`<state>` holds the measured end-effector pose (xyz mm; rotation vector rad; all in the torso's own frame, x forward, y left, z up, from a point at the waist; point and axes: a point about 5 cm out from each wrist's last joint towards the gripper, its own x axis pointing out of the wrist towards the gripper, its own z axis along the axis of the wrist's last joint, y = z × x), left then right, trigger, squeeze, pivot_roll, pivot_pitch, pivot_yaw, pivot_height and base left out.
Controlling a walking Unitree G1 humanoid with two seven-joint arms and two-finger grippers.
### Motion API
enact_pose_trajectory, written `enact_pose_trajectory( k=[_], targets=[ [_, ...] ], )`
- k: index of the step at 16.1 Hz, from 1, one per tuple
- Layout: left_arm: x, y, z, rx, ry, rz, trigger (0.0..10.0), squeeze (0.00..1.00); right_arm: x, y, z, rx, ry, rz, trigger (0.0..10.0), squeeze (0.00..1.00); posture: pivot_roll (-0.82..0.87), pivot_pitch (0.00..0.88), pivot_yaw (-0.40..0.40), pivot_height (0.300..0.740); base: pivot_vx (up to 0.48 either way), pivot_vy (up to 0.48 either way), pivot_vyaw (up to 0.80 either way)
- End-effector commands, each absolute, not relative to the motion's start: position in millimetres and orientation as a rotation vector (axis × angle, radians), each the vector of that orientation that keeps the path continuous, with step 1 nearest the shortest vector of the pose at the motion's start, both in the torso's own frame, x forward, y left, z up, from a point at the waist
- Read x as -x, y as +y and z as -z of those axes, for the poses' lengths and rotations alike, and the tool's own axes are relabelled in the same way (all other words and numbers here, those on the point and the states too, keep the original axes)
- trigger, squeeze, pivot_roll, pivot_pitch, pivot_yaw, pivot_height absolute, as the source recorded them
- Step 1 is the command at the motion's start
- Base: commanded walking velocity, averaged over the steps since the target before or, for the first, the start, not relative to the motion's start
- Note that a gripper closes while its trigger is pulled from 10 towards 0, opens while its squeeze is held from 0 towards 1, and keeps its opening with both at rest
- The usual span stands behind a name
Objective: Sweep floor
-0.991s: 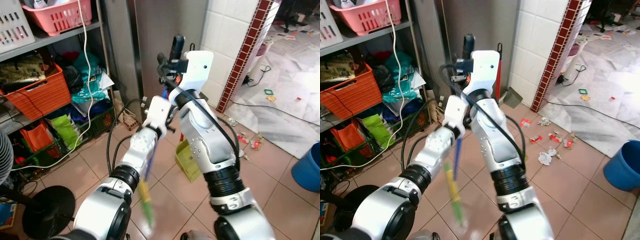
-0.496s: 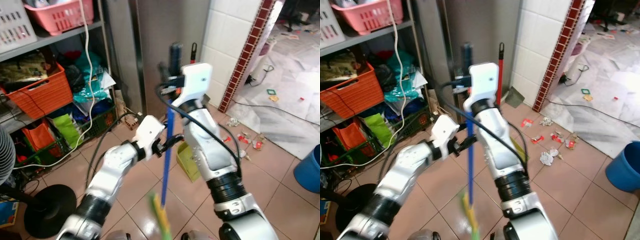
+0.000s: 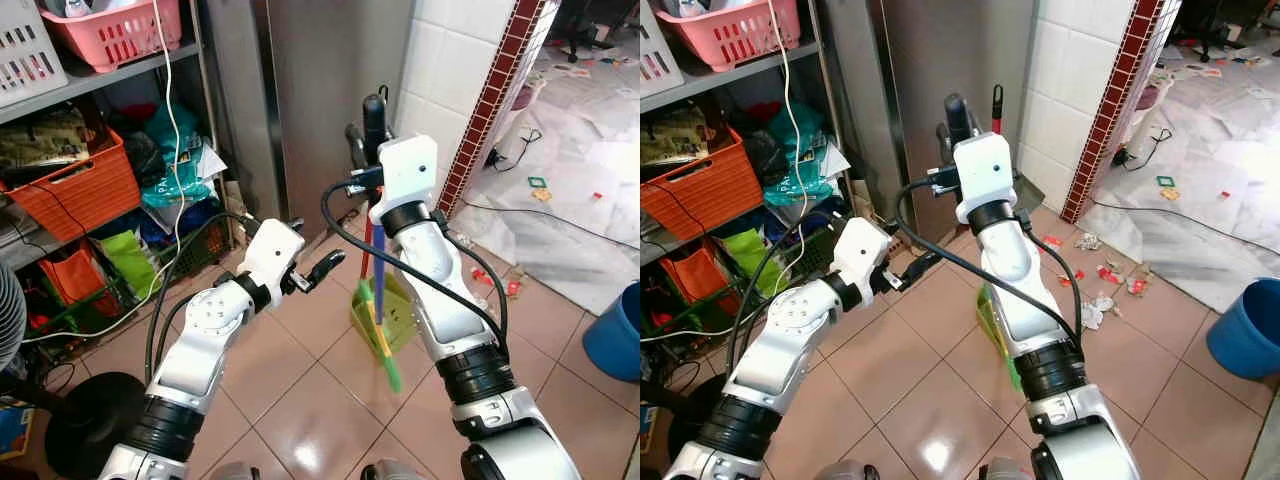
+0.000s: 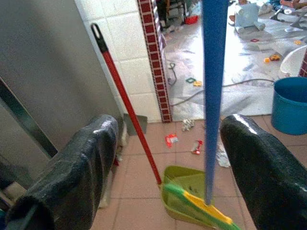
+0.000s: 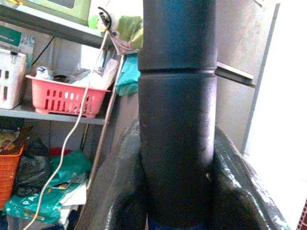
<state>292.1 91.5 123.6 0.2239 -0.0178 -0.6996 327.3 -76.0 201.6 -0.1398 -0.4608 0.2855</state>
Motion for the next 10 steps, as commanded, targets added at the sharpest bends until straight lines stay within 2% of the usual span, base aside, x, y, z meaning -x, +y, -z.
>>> enact_pose_trajectory(
  k=[1,5,9,10],
  targets=[
    [-291,98,-121,-0.230,-0.014,0.699,10.0,1.00,-325,-82,-201,0.114,-0.455,-0.263,0.0,0.00,-0.11,0.000,0.009,0.740,0.000,0.000,0.00],
    [-288,88,-113,-0.212,0.064,0.814,10.0,1.00,-318,-99,-185,0.073,-0.389,-0.182,0.0,0.00,-0.12,0.000,0.008,0.740,0.000,0.000,0.00],
    [-302,72,-105,-0.184,0.076,0.863,10.0,1.00,-325,-104,-203,-0.031,-0.389,-0.132,0.0,0.00,-0.14,0.000,0.018,0.740,0.000,0.000,0.00],
    [-305,69,-101,-0.158,0.093,0.861,10.0,0.96,-327,-104,-209,-0.060,-0.391,-0.129,0.0,0.00,-0.15,0.000,0.017,0.740,0.000,0.000,0.00]
  ],
)
